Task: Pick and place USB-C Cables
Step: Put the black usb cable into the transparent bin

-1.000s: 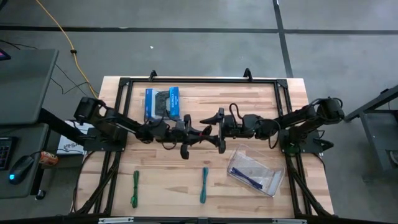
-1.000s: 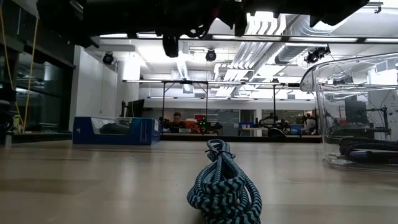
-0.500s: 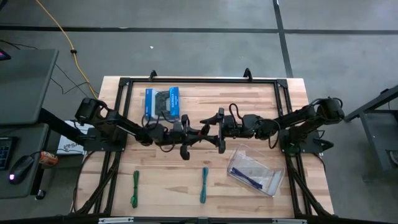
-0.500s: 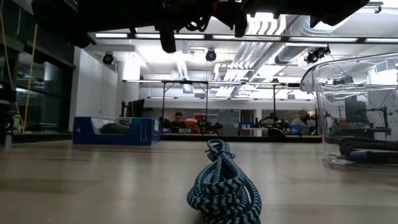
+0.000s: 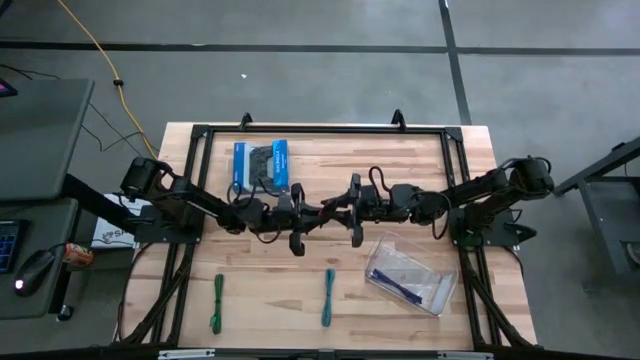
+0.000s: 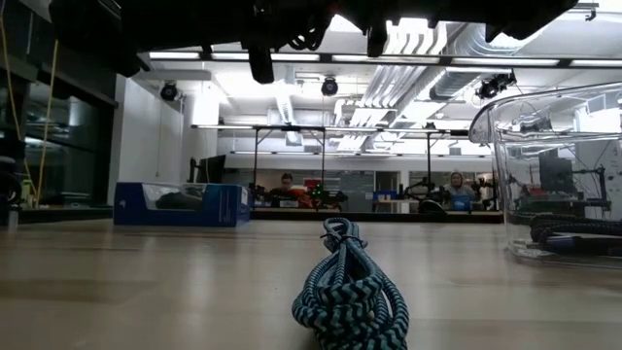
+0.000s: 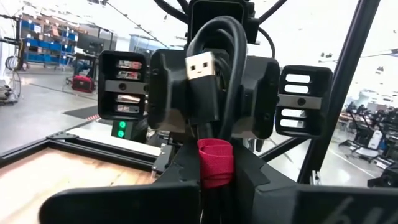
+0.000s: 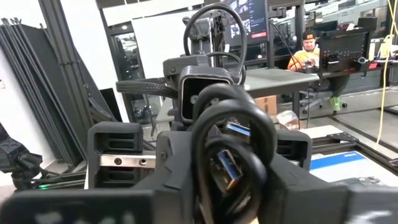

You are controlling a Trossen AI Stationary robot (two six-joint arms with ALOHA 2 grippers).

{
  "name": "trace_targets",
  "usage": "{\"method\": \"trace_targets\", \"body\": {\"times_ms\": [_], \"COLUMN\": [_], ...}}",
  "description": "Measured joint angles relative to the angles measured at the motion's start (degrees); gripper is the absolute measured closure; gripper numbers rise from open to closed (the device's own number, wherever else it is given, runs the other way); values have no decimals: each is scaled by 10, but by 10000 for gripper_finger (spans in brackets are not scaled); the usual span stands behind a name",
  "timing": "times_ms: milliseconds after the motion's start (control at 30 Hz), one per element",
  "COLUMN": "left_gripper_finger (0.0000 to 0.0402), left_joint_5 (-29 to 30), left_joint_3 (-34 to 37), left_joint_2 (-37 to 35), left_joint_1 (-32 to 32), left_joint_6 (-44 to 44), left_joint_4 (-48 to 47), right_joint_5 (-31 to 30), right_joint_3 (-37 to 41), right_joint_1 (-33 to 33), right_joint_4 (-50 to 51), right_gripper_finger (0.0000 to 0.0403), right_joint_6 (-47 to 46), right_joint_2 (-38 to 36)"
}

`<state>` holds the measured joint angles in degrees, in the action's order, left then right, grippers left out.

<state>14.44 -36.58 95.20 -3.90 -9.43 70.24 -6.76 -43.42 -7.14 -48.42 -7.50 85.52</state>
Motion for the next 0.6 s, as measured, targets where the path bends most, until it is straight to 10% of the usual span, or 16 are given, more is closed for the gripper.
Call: {"method": "trace_targets", "body": {"times_ms": [600], "left_gripper_finger": [328], "left_joint_5": [-14], "left_joint_3": [0], "left_joint_2": [0], "left_joint_1": [0], "left_joint_6": [9], "left_joint_4": [-3], "right_joint_5": [3], "right_joint_3": [0], "right_joint_1": [0], "right_joint_4": [6], "right_gripper_finger": [333], "right_joint_6": [0], "right_joint_2": [0]}}
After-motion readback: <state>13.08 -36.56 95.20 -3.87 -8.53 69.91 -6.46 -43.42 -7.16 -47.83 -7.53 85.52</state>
